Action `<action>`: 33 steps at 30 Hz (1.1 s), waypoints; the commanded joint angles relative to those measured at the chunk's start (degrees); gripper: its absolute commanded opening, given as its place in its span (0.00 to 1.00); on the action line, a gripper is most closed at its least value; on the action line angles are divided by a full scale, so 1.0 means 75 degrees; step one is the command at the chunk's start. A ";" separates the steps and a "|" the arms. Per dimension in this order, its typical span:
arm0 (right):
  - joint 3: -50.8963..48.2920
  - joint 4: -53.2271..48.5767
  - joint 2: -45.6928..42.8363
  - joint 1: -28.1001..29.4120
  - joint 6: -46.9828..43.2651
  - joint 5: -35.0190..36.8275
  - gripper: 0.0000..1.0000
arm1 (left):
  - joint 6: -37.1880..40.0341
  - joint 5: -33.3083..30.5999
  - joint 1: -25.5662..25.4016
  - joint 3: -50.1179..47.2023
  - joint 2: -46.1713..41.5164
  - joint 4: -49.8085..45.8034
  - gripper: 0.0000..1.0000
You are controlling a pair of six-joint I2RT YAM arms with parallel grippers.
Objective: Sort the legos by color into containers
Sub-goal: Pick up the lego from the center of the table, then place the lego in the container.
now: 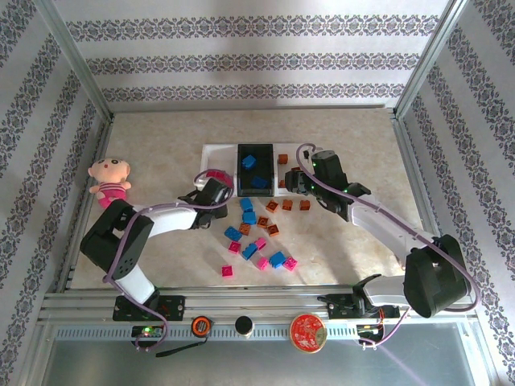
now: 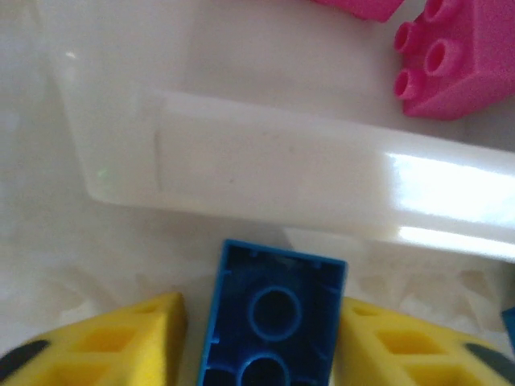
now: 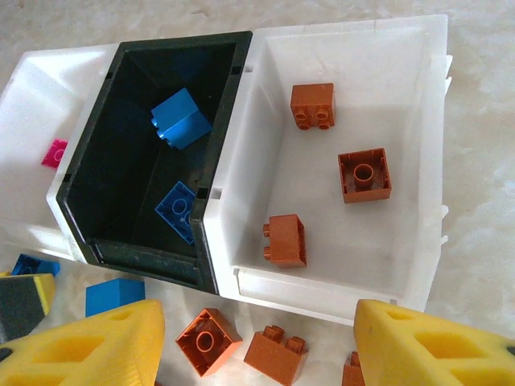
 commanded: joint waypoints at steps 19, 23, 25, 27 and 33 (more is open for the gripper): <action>-0.1613 0.0151 -0.1508 0.0327 0.0485 -0.0080 0.64 | 0.1382 0.0636 -0.0976 0.2682 -0.0824 -0.1282 0.23; -0.1953 0.0040 -0.1826 0.0517 0.0573 0.0004 0.64 | 0.1419 0.0946 -0.0726 0.4169 0.0670 -0.1392 0.23; -0.2135 -0.0009 -0.2017 0.0606 0.0621 0.0023 0.64 | 0.1427 0.1001 -0.0578 0.4774 0.1316 -0.1540 0.23; -0.2310 -0.0014 -0.2184 0.0691 0.0667 0.0041 0.64 | 0.1531 0.0953 -0.0476 0.5400 0.1845 -0.1689 0.23; -0.2767 -0.0073 -0.2515 0.0926 0.0714 -0.0064 0.64 | 0.1811 0.1028 -0.0414 0.7006 0.3138 -0.2234 0.28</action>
